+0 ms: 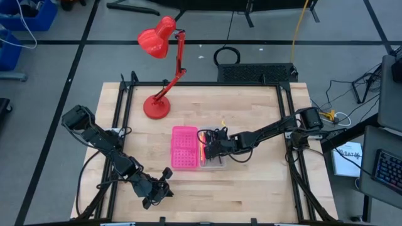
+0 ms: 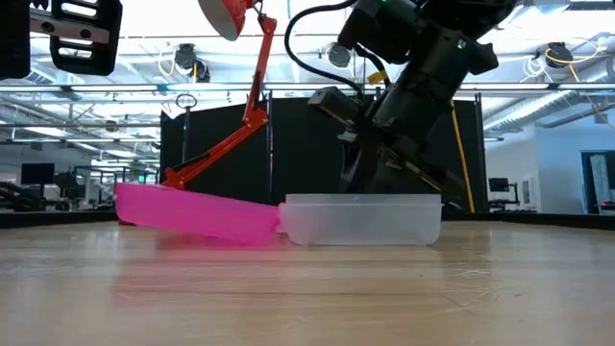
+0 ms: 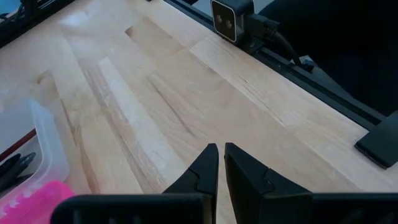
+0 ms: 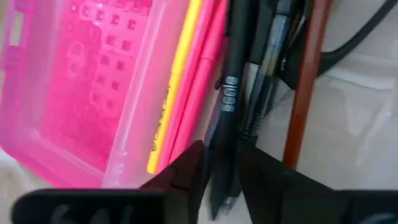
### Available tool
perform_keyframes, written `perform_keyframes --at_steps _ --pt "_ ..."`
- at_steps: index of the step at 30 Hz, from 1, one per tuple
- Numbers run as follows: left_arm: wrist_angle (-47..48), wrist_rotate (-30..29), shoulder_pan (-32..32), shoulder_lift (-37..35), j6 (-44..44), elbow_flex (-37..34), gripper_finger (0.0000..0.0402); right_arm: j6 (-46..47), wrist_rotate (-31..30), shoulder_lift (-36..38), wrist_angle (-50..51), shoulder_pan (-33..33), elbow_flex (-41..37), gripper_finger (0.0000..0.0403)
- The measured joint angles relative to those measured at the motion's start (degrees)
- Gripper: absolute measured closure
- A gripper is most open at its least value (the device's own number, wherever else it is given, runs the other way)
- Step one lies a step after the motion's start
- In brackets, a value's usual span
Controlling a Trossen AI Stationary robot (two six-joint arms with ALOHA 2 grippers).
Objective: Pick & place school supplies into a supply box
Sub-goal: Put the black pen into the pink supply box, then return to Home Position
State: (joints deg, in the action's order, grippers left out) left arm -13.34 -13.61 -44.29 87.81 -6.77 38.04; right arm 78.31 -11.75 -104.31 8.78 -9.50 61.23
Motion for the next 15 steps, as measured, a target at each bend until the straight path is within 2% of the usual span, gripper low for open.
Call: perform_keyframes --at_steps 5,10,13,15 --pt "0.0 0.0 0.0 0.0 0.0 0.0 0.0364 -2.4 0.0 0.5 -2.2 -0.9 0.0 0.0276" --pt "-0.6 0.0 0.0 0.0 -0.2 0.0 0.0364 -6.0 -0.1 3.1 -3.5 -1.9 0.0 0.0261" --pt "-1.2 0.1 -0.1 0.0 -0.3 0.0 0.0364 -10.4 -0.3 6.8 -1.6 -2.3 0.0 0.0263" --pt "-1.3 0.7 0.0 0.0 -0.4 0.0 0.0364 -17.9 -1.9 10.1 0.7 -2.5 0.0 0.0271"
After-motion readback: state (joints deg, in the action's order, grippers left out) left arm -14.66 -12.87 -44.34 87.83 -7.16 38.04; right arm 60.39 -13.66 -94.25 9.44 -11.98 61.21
